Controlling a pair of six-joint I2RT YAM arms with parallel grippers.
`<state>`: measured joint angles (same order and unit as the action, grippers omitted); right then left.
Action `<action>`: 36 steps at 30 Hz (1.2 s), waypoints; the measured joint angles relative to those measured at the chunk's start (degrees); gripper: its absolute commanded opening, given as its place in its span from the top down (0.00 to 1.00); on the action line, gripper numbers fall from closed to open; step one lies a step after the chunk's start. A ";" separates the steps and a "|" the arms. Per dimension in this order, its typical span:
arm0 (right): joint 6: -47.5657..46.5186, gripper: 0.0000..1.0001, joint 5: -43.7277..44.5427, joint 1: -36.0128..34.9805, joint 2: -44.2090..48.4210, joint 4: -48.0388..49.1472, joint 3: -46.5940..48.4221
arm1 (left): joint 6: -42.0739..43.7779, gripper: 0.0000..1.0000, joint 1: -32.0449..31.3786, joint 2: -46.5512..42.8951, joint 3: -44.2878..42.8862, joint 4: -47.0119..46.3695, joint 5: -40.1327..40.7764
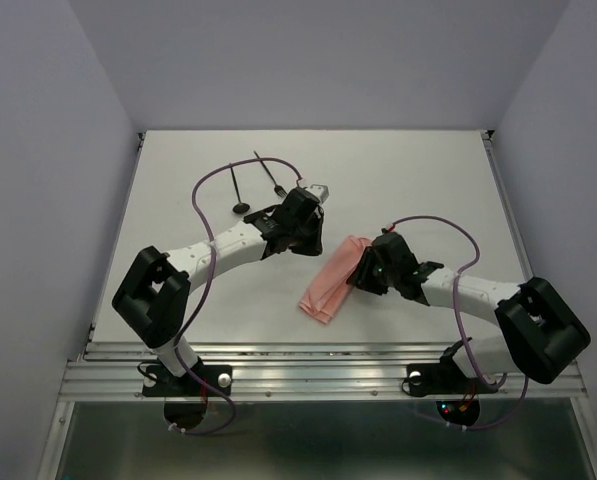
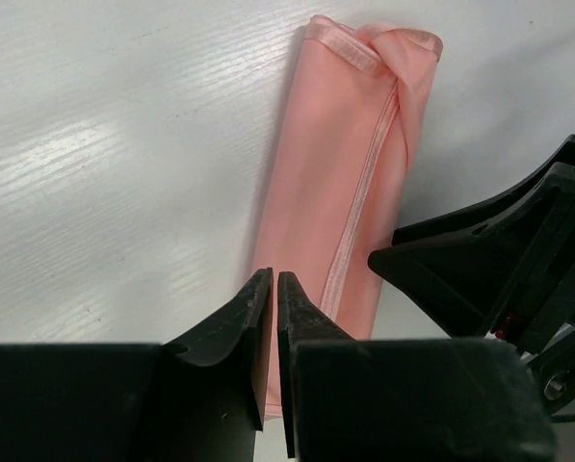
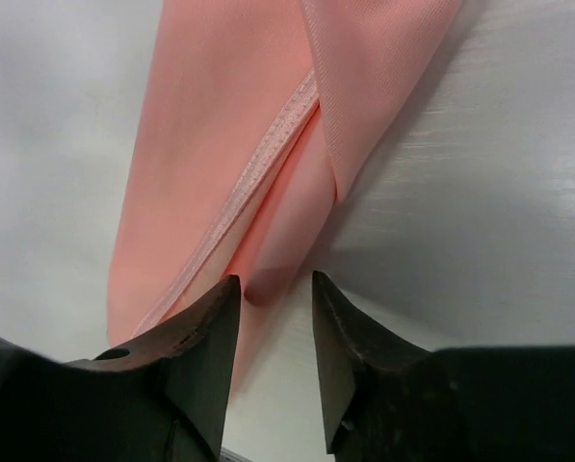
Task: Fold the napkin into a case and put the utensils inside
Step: Smooth out the smaller rectangle-folded napkin at the center of the board.
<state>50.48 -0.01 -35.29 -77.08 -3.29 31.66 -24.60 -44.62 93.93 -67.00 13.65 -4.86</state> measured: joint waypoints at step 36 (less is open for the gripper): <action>-8.17 0.99 2.54 4.31 -10.12 5.05 5.90 | 5.33 0.41 -10.64 5.88 -1.07 1.40 13.40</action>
<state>42.30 2.52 -30.98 -87.20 1.76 37.56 -19.27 -55.27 99.81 -68.07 15.05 8.54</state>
